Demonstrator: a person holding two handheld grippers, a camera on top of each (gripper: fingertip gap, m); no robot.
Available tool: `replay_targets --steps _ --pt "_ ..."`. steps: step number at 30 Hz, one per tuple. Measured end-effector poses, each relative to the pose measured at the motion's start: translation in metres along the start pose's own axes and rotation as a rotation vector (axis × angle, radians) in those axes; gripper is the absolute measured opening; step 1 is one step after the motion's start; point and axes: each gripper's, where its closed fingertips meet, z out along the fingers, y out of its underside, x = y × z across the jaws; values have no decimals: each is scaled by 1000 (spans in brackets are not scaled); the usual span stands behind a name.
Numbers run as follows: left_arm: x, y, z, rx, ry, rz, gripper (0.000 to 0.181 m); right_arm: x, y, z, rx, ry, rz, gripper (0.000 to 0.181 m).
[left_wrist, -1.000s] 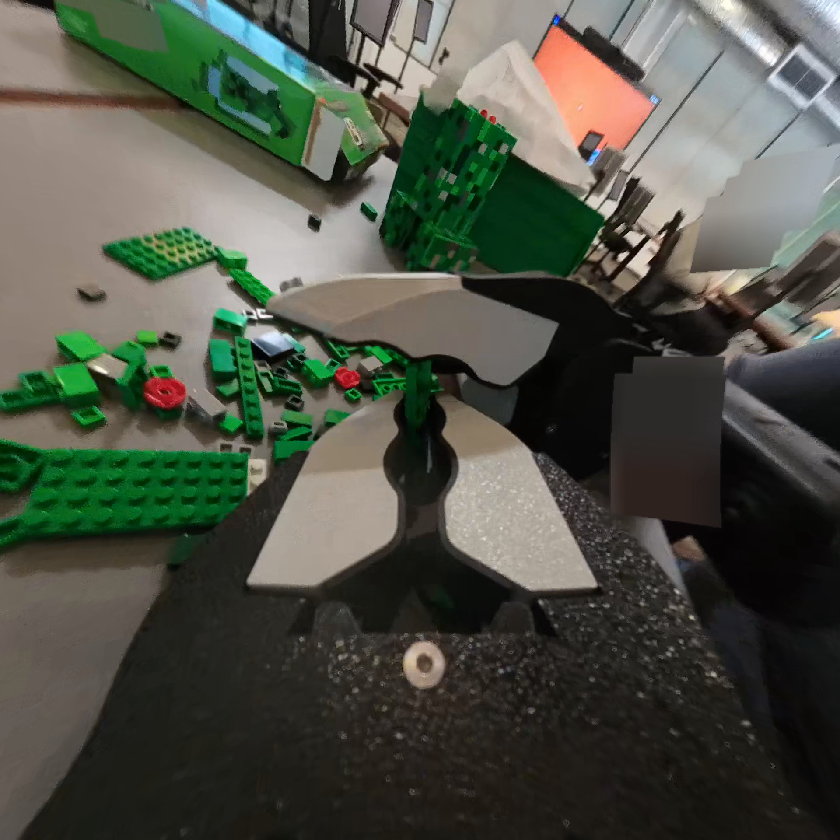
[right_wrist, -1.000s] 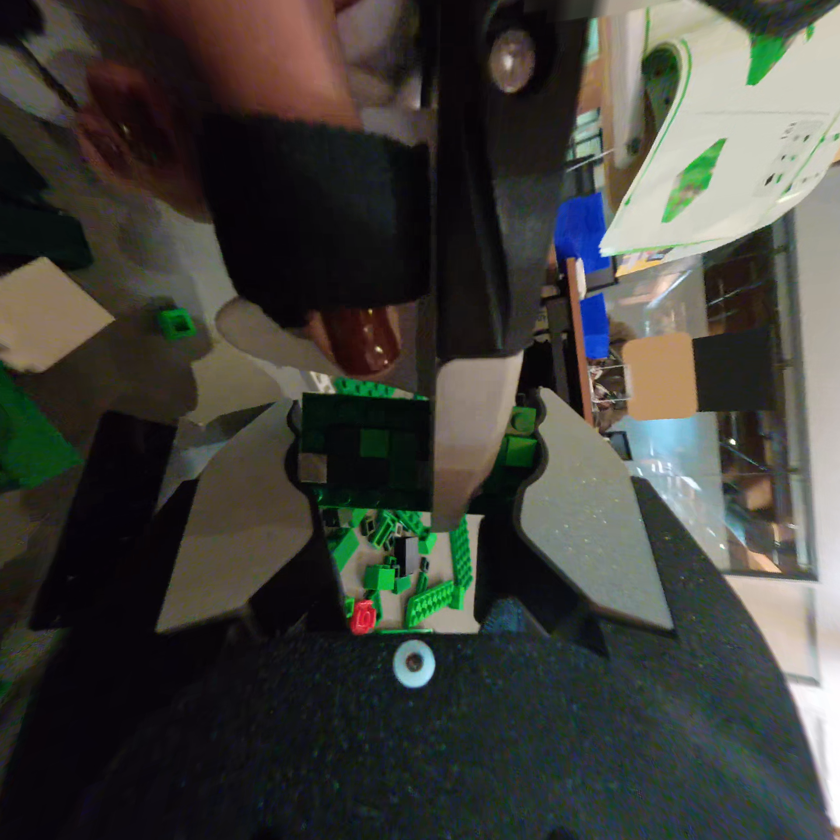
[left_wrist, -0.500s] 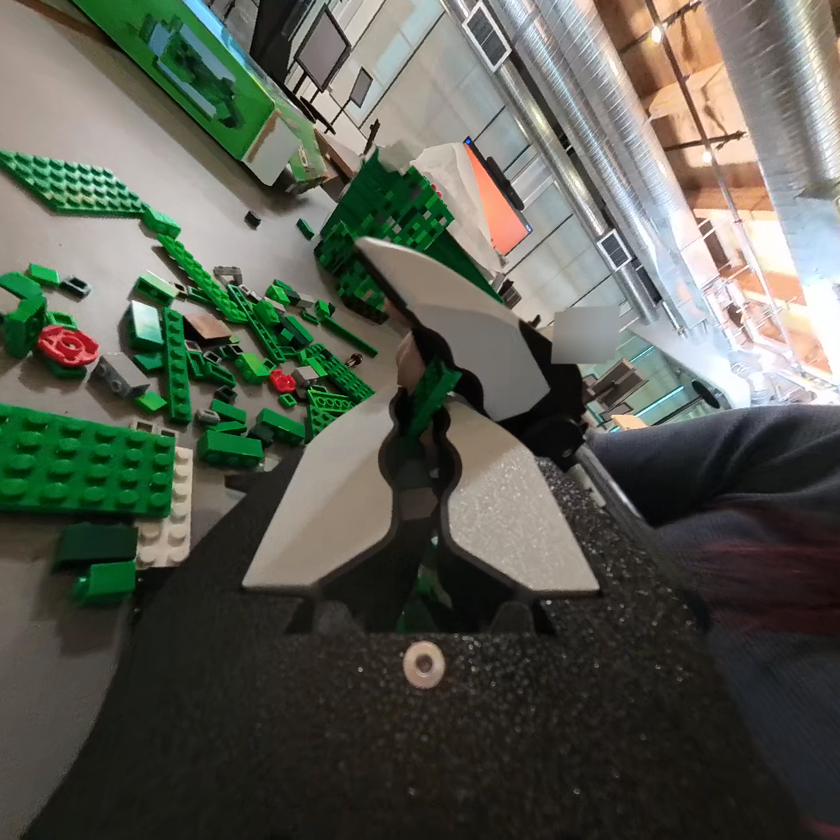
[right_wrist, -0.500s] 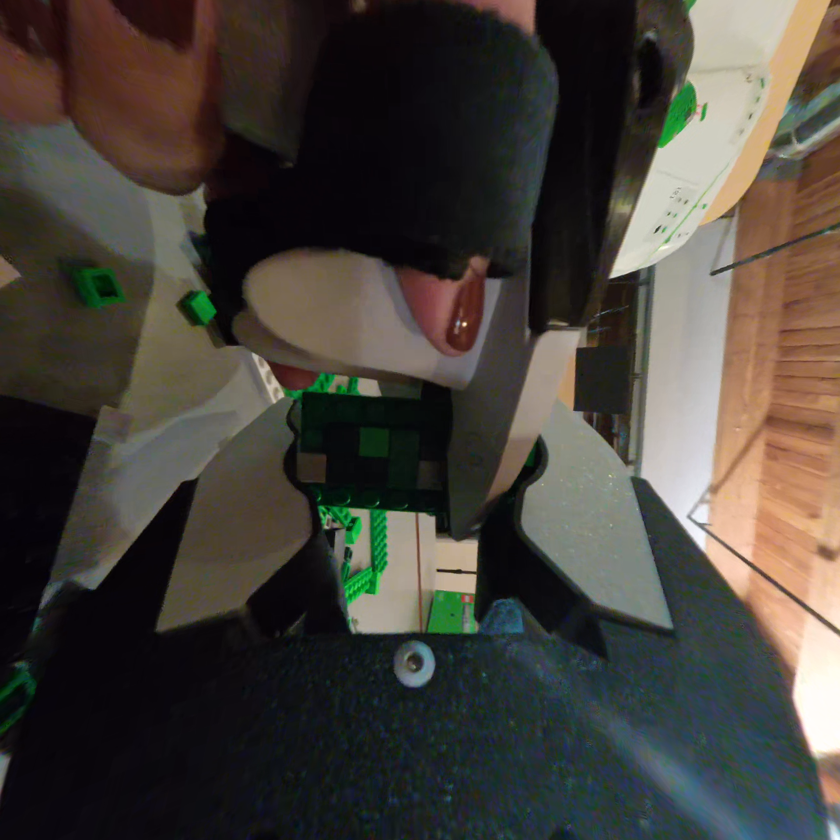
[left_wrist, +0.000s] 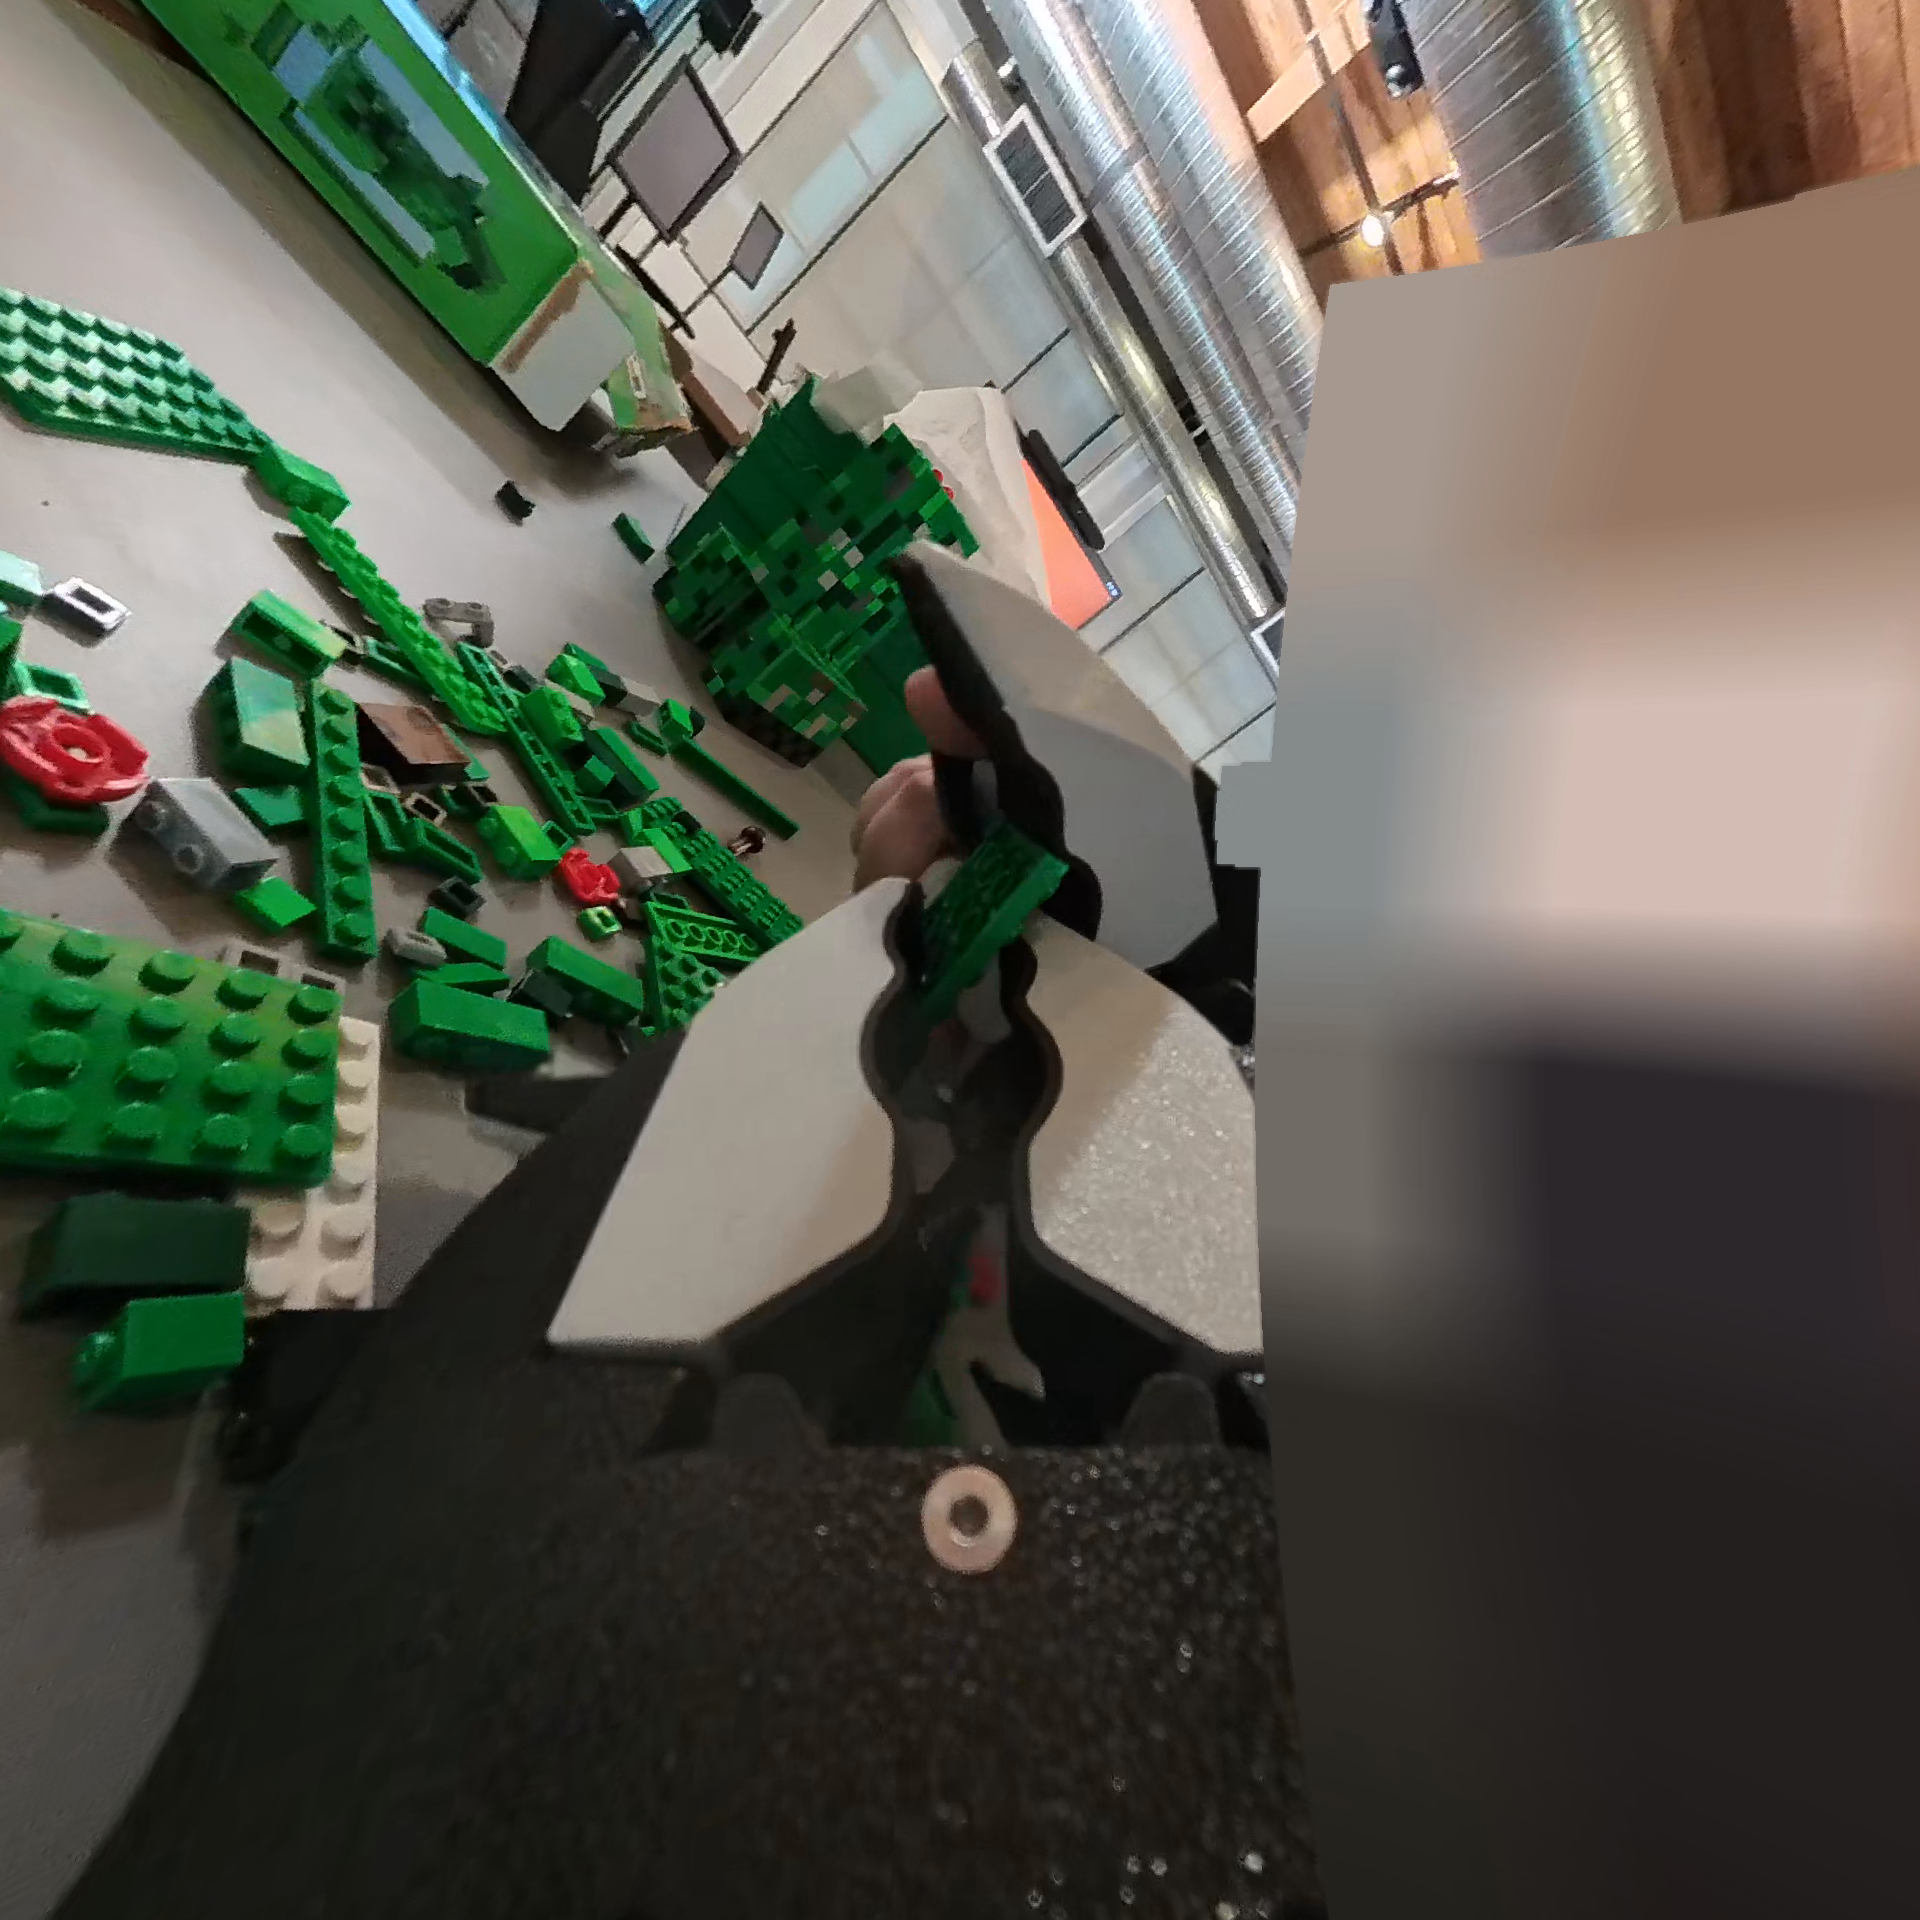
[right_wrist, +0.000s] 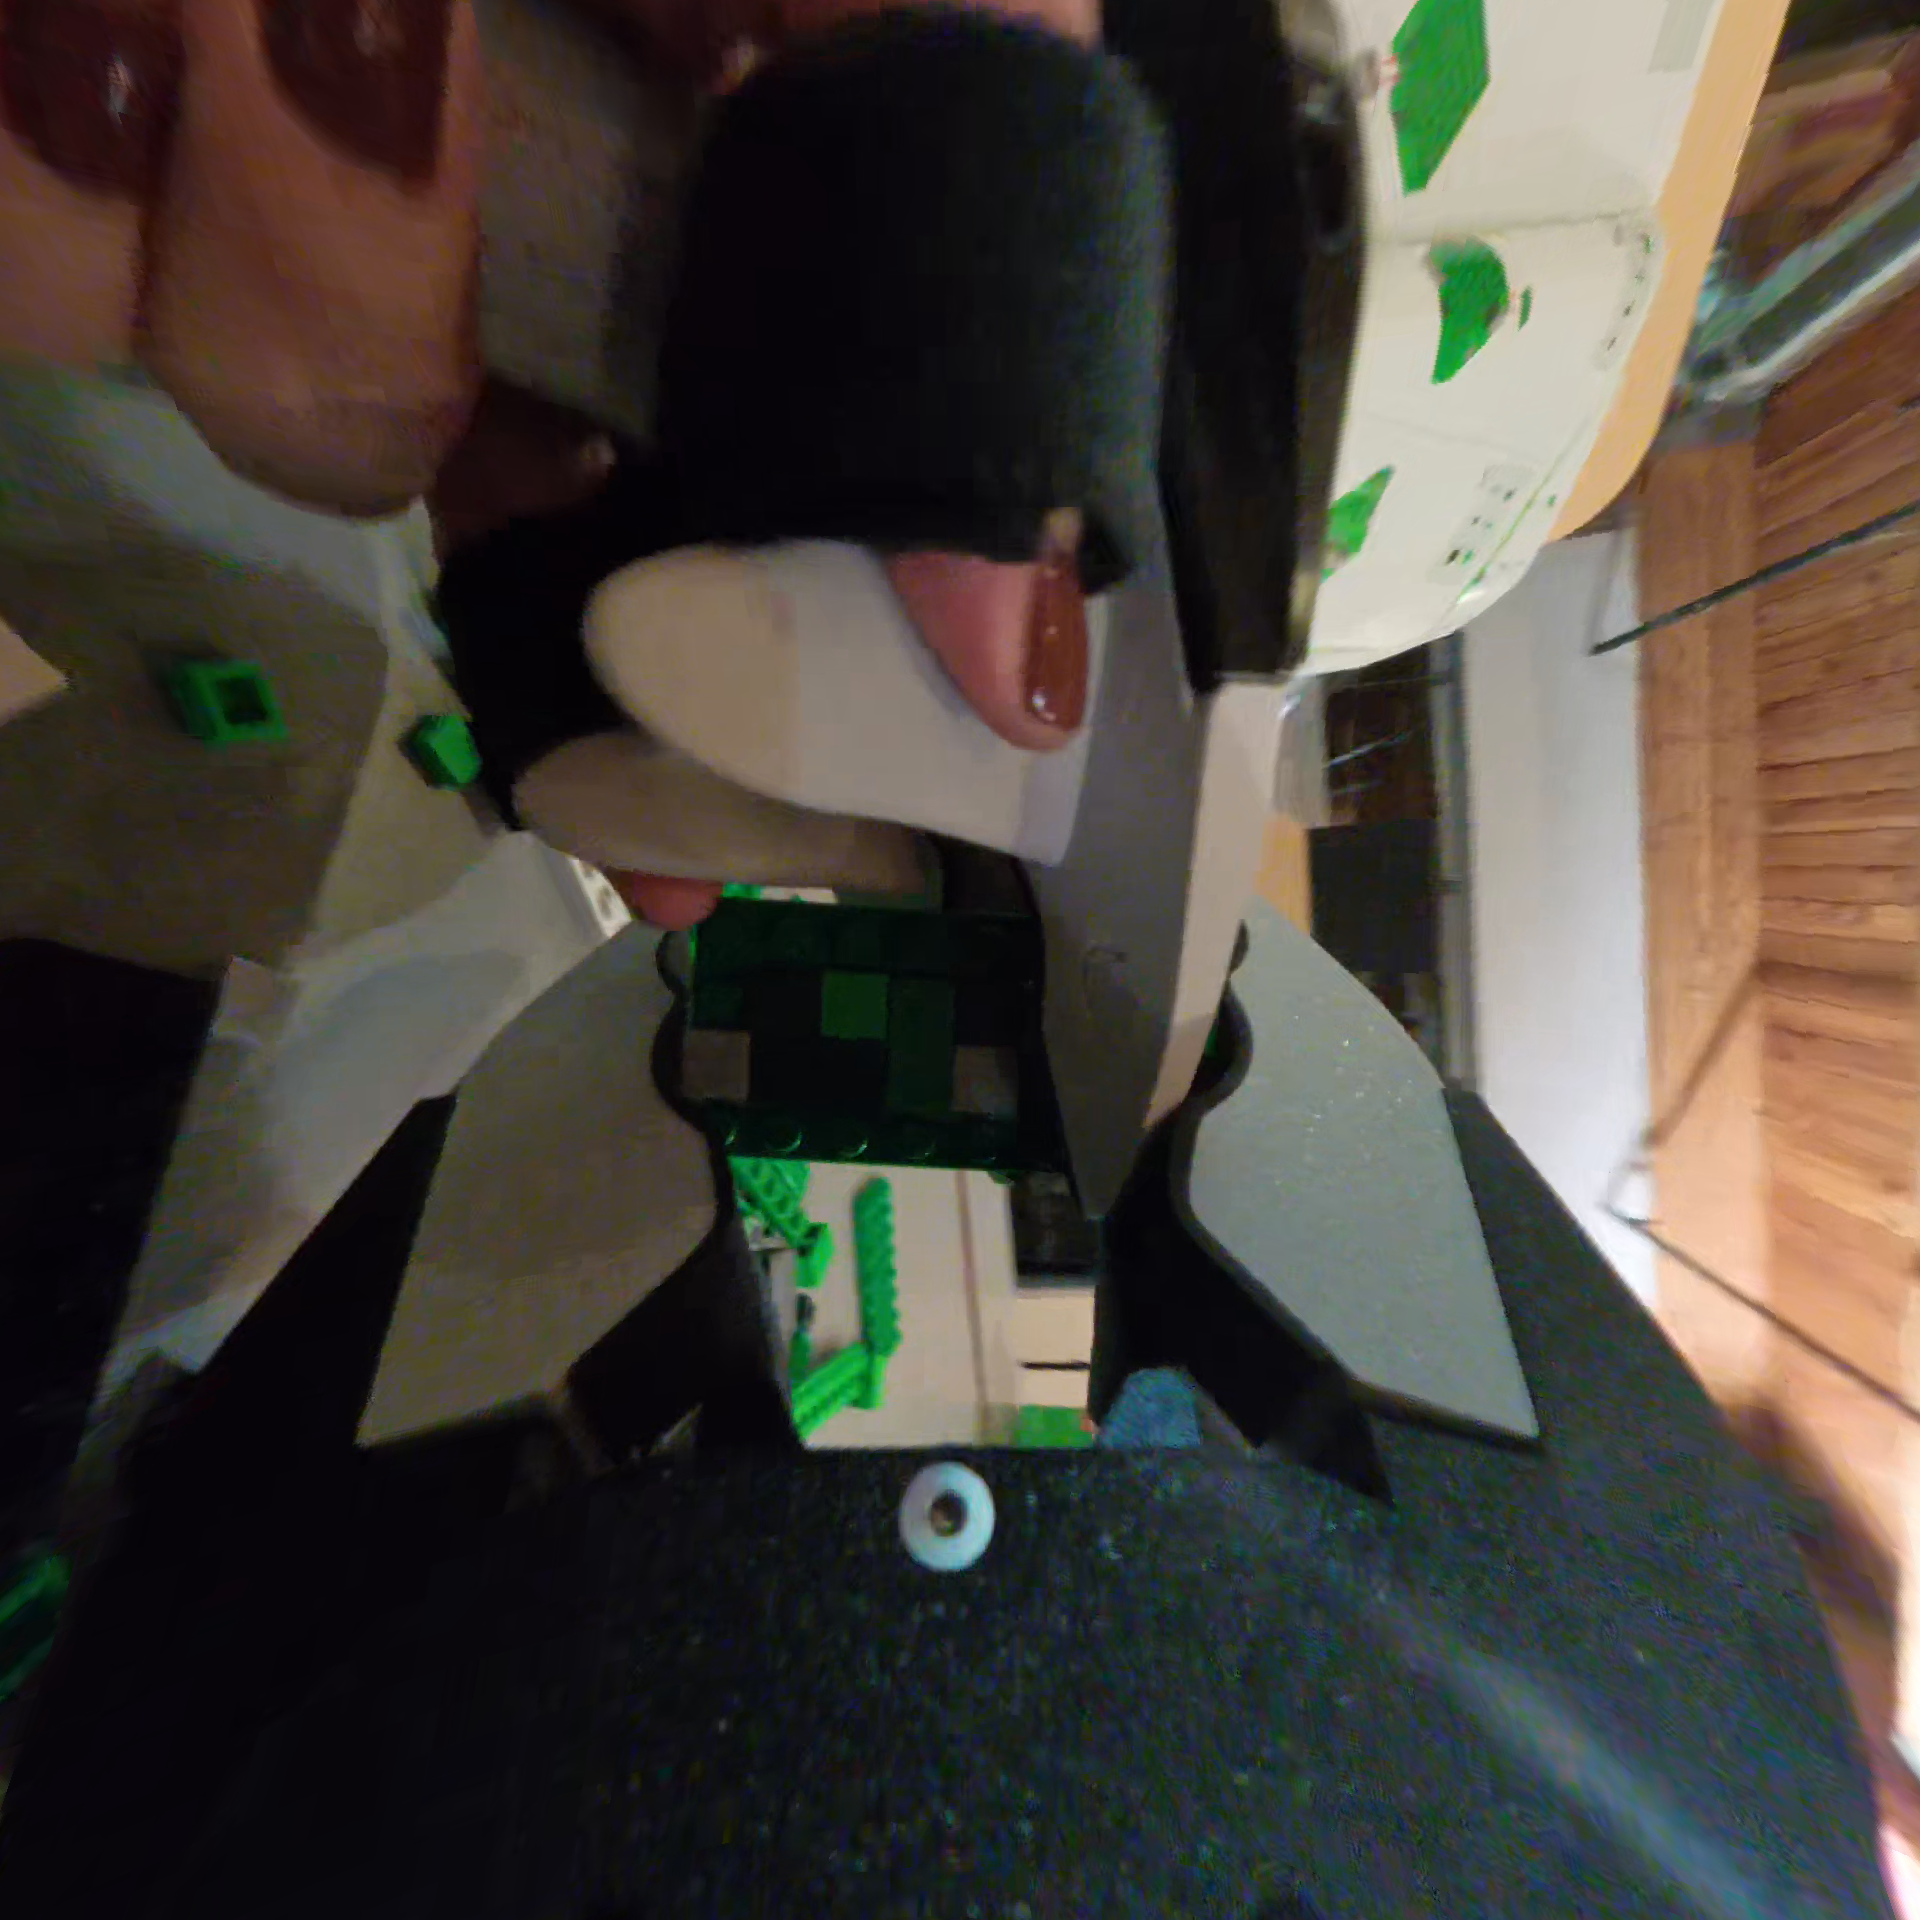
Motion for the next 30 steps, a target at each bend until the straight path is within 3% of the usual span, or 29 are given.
replay_targets --steps 1,7,13,19,30 --pt "1 0 0 -5 17 -11 14 -2 -1 -1 9 -27 40 94" --pt "-2 5 3 -62 -94 161 11 -9 -5 -7 79 -119 194 93" --pt "-23 -17 -23 35 -258 174 9 -10 -5 -11 103 -171 243 85" --pt "-24 -7 -15 -18 -226 144 6 -10 -6 -12 113 -178 259 85" --pt "-18 -18 -19 27 -221 249 5 -7 -9 -14 158 -188 359 81"
